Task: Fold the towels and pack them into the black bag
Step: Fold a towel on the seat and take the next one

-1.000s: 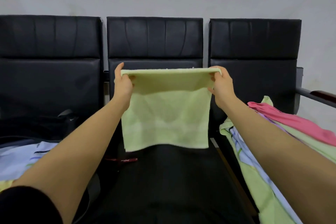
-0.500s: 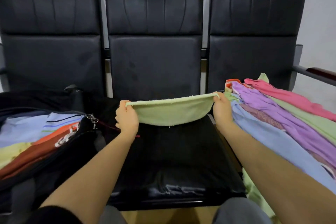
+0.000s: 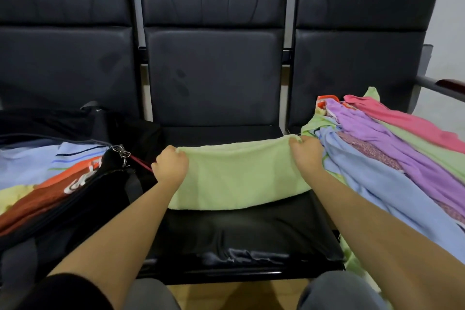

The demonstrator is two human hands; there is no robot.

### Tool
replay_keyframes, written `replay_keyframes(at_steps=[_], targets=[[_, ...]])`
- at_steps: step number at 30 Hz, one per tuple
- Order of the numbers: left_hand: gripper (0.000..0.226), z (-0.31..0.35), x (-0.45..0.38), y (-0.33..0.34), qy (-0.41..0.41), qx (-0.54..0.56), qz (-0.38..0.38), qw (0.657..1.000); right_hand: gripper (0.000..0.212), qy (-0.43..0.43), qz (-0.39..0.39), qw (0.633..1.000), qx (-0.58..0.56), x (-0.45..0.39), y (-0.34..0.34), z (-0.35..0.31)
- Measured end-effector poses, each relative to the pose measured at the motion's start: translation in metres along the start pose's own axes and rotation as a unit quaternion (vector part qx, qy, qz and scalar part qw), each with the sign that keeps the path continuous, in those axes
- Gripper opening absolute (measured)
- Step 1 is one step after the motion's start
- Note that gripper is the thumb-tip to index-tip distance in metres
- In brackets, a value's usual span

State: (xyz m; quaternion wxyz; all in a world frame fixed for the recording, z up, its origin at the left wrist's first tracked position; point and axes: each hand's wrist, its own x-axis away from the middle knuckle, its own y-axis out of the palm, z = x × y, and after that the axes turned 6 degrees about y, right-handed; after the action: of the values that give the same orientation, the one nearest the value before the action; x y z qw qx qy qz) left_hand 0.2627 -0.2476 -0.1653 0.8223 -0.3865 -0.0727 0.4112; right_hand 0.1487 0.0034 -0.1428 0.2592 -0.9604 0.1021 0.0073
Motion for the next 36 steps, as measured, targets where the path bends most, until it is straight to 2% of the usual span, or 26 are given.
replay_keyframes(at_steps=[3,7,9,12,15,17,19,22,23,25,27,29,32,36], targets=[[0.021,-0.002,-0.022,0.010,0.024,-0.080,-0.036,0.996,0.037,-0.012,-0.009,1.000,0.005,-0.021,0.014,0.000],[0.022,-0.004,-0.051,0.029,0.074,-0.186,-0.046,0.979,0.040,-0.021,-0.001,0.998,0.056,-0.054,0.037,-0.002],[0.027,-0.006,-0.066,0.040,0.080,-0.215,-0.052,0.972,0.037,-0.021,-0.003,0.997,0.079,-0.070,0.051,0.000],[0.033,-0.010,-0.083,0.054,0.083,-0.249,-0.070,0.962,0.020,-0.004,-0.012,0.993,0.117,-0.085,0.070,0.001],[0.038,-0.018,-0.087,0.069,0.096,-0.288,-0.093,0.948,0.025,-0.005,-0.019,0.987,0.159,-0.091,0.085,0.005],[0.042,-0.023,-0.086,0.078,0.102,-0.312,-0.083,0.941,0.026,-0.048,-0.018,0.976,0.212,-0.093,0.093,0.009],[0.045,-0.026,-0.085,0.083,0.122,-0.335,-0.045,0.933,0.025,-0.110,0.015,0.951,0.288,-0.091,0.100,0.015],[0.044,-0.025,-0.080,0.085,0.137,-0.303,0.029,0.943,0.040,-0.198,0.063,0.933,0.294,-0.077,0.111,0.020],[0.042,-0.024,-0.076,0.085,0.130,-0.286,0.039,0.948,0.043,-0.230,0.054,0.931,0.278,-0.070,0.114,0.021],[0.034,-0.019,-0.064,0.082,0.107,-0.274,0.024,0.956,0.046,-0.287,-0.013,0.924,0.251,-0.056,0.120,0.022],[0.027,-0.018,-0.050,0.080,0.082,-0.284,-0.022,0.955,0.049,-0.311,-0.118,0.909,0.253,-0.042,0.124,0.028],[0.029,-0.023,-0.036,0.079,0.065,-0.304,-0.078,0.947,0.054,-0.301,-0.194,0.880,0.313,-0.031,0.125,0.042],[0.034,-0.033,-0.019,0.079,0.060,-0.333,-0.124,0.933,0.055,-0.265,-0.207,0.843,0.419,-0.018,0.117,0.058],[0.030,-0.032,0.001,0.077,0.069,-0.305,-0.118,0.942,0.053,-0.235,-0.191,0.844,0.443,0.001,0.103,0.065]])
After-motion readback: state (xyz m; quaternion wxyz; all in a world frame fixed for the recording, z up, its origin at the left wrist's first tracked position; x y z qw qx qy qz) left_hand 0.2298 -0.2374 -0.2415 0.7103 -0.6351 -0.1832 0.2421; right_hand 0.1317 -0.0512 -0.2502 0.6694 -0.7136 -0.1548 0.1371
